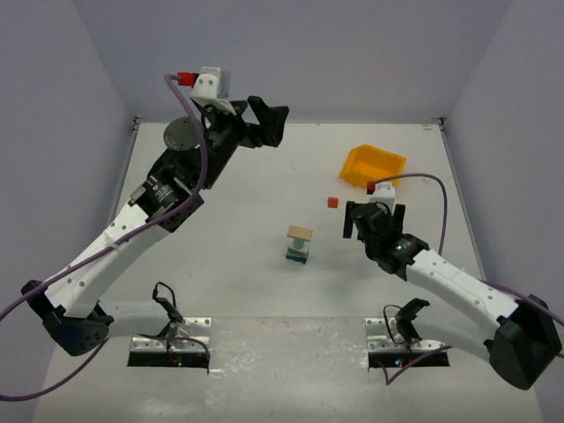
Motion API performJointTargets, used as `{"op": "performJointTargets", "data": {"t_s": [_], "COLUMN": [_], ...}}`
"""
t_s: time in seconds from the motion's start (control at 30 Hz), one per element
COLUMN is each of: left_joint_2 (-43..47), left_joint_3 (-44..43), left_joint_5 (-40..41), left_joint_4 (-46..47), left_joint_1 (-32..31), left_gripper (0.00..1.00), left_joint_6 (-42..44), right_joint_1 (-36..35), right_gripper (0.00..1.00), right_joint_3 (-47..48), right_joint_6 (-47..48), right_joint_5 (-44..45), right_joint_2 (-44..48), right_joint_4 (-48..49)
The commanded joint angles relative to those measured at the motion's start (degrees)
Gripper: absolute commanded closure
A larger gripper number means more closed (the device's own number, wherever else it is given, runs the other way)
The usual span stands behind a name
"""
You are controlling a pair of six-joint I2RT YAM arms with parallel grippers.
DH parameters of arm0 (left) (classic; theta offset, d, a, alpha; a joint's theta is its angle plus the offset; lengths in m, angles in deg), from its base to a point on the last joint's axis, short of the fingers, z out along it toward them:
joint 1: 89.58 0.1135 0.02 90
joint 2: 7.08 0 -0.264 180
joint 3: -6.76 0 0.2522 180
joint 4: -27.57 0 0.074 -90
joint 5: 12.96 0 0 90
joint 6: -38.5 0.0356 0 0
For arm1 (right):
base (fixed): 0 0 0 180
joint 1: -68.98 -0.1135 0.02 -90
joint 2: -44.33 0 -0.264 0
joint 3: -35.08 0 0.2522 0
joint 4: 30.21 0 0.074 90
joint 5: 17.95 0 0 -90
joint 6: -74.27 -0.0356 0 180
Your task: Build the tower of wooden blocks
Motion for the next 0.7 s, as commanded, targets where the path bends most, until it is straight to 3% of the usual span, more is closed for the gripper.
{"op": "performJointTargets", "data": {"t_s": [0.0, 0.07, 0.3, 0.67], "left_joint_2": [4.0, 4.2, -2.6, 0.9], "left_joint_3": [15.4, 20.8, 28.8, 37.3], "left_joint_5": [8.6, 10.3, 0.7, 5.1], "left_joint_4": [2.0, 1.3, -2.6, 0.8], "left_joint_1": [9.6, 13.2, 24.8, 25.2], "left_gripper": [0.00, 0.00, 0.00, 0.00], "left_joint_6": [-18.8, -22.1, -27.1, -26.5], "right_joint_1": [2.5, 3.8, 9.3, 11.0], "right_gripper": [0.01, 0.01, 0.01, 0.01], "right_joint_3": [9.7, 12.2, 19.2, 27.8], "right_joint_6": [4.1, 3.7, 3.0, 4.5], "right_joint_5": [-8.3, -11.7, -19.6, -20.1], "right_joint_2": [-11.3, -15.3, -29.1, -43.8], "right_joint_4": [5.2, 5.3, 7.5, 9.8]}}
